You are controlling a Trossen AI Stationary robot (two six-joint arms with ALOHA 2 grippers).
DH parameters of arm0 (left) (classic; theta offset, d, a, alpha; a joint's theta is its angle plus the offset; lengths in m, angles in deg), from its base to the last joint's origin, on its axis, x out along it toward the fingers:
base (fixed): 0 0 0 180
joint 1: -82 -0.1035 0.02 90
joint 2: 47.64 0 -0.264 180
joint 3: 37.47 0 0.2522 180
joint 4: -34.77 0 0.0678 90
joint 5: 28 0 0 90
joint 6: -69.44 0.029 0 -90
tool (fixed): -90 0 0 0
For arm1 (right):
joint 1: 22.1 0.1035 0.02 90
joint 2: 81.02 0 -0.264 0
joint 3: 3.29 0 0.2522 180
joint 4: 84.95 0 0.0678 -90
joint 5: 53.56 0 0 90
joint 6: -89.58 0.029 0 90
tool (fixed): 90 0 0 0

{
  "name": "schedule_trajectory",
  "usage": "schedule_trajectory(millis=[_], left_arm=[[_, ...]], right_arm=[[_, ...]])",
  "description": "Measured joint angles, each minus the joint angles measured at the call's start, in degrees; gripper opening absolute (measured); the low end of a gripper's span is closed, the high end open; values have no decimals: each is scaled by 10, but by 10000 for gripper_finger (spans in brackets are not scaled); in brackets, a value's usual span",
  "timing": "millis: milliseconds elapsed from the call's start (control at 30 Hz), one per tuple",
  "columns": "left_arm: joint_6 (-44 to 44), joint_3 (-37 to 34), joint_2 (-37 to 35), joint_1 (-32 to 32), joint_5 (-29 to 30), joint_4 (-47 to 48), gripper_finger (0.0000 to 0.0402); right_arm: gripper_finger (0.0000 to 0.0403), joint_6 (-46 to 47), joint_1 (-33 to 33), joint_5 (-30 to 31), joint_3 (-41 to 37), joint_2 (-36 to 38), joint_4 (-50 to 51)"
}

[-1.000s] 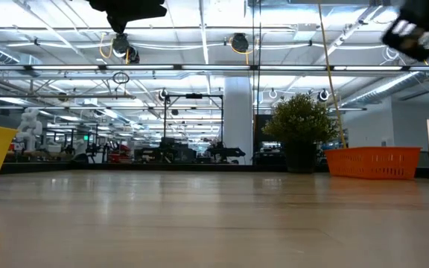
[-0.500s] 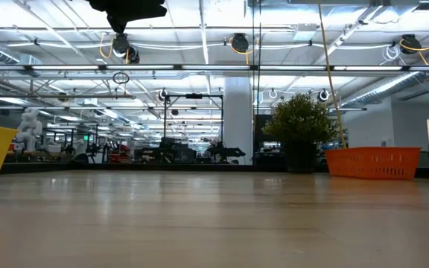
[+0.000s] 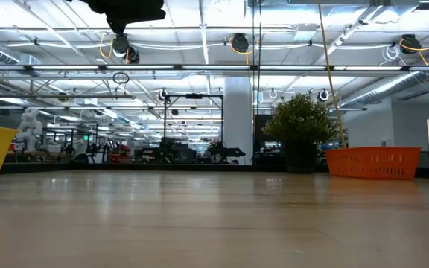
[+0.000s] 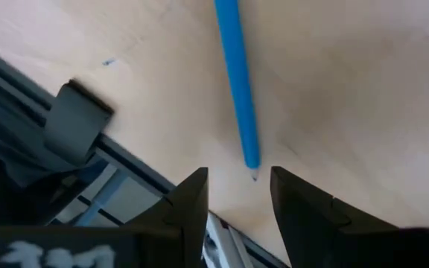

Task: Sort pens & pencils
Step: Put the blue pencil into the orange bin

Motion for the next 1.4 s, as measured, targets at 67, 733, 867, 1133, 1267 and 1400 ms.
schedule_trajectory(millis=[67, 733, 867, 1133, 1267, 1400], left_arm=[[0, 0, 0, 0, 0, 0, 143], [-1, 0, 0, 0, 0, 0, 143], [-2, 0, 0, 0, 0, 0, 143], [-2, 0, 0, 0, 0, 0, 143], [-2, 0, 0, 0, 0, 0, 143], [-2, 0, 0, 0, 0, 0, 143]], right_arm=[[134, 0, 0, 0, 0, -8, -3], [58, 2, -1, -30, 2, -38, 17], [16, -18, -1, -31, 1, -39, 20], [5, -46, -2, -28, 0, -37, 19], [3, -68, -2, 8, -2, -18, 19], [2, -91, -3, 97, -3, 15, 18]])
